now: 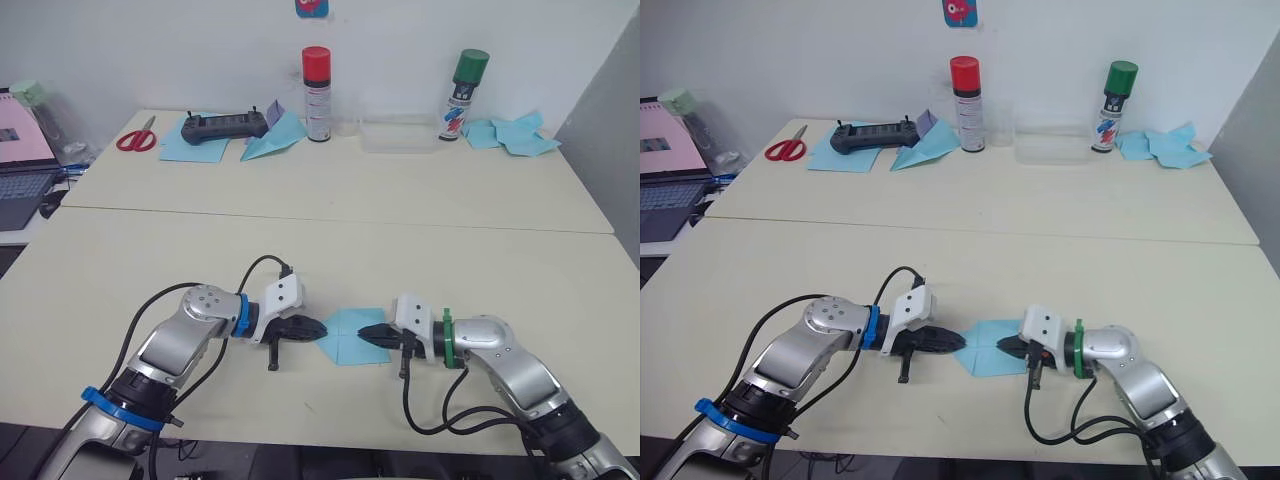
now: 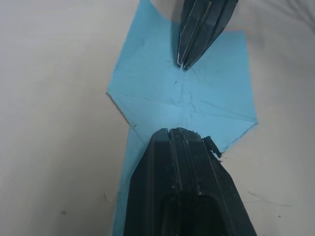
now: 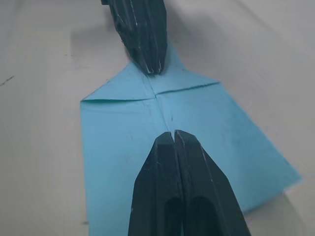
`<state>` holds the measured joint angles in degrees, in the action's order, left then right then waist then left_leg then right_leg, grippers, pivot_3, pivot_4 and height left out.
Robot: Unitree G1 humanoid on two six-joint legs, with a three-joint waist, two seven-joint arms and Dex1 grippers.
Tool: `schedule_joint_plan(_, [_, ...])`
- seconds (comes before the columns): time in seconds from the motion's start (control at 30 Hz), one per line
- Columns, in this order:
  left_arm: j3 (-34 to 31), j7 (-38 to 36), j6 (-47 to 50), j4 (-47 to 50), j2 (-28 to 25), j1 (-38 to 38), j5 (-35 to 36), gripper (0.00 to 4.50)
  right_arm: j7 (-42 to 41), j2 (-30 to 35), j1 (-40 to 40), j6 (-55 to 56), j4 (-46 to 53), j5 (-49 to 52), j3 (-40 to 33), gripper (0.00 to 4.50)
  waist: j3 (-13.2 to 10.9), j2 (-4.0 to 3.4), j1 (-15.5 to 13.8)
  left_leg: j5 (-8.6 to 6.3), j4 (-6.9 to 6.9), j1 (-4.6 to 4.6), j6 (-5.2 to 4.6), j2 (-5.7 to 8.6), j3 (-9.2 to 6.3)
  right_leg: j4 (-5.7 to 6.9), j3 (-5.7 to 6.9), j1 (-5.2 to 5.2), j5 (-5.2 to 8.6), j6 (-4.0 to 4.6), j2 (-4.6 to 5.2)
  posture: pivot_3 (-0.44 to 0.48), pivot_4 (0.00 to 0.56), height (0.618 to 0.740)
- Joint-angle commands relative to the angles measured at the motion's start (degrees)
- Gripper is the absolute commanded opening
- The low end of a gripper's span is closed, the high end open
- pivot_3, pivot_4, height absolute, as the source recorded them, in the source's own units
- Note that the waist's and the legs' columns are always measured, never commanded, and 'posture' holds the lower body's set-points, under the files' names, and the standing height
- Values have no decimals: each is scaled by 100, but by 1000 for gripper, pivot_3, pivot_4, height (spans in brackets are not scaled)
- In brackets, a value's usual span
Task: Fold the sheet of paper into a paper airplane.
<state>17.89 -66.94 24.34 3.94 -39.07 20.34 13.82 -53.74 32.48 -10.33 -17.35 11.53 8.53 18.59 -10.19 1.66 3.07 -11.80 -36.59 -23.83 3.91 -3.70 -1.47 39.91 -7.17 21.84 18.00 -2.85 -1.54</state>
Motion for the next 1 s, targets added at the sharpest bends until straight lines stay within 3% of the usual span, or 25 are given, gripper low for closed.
schedule_joint_plan(0.03, [27, 103, 41, -214, -51, 13, -226, 0, -14, 323, 268, -389, -19, 59, -287, 43, 1, 1, 1, 0, 0, 1, 0, 0, 1, -1, 0, -1, 0, 0, 0, 0, 150, 740])
schedule_joint_plan(0.23, [73, 108, -19, -346, 0, 99, -258, 0, -123, 774, 665, -580, 315, 297, -618, 43, 3, 4, -10, 0, -3, 3, 0, 2, 0, -3, 0, -6, 2, 2, 3, 0, 150, 740])
schedule_joint_plan(0.4, [94, 78, -89, -453, 31, 169, -259, 0, -326, 357, 381, -303, 803, 1215, -1038, 43, 2, 4, 1, 0, -5, 2, 0, 3, 2, -4, -3, -7, 12, 20, 4, 0, 150, 740])
schedule_joint_plan(0.73, [68, -8, -134, -352, 78, 262, -204, 0, 202, -340, -427, -88, -248, -104, 243, 43, 1, 5, -3, 0, 0, -5, 0, 3, 2, -12, 0, 0, -1, -2, 4, 0, 150, 740])
schedule_joint_plan(1.0, [13, 148, 133, 265, 293, 232, 10, 0, 91, -314, -428, 112, -525, -385, 440, 43, 0, 3, 18, 0, 10, -4, 0, 1, 2, -12, 1, 4, -1, -2, 2, 0, 150, 740])
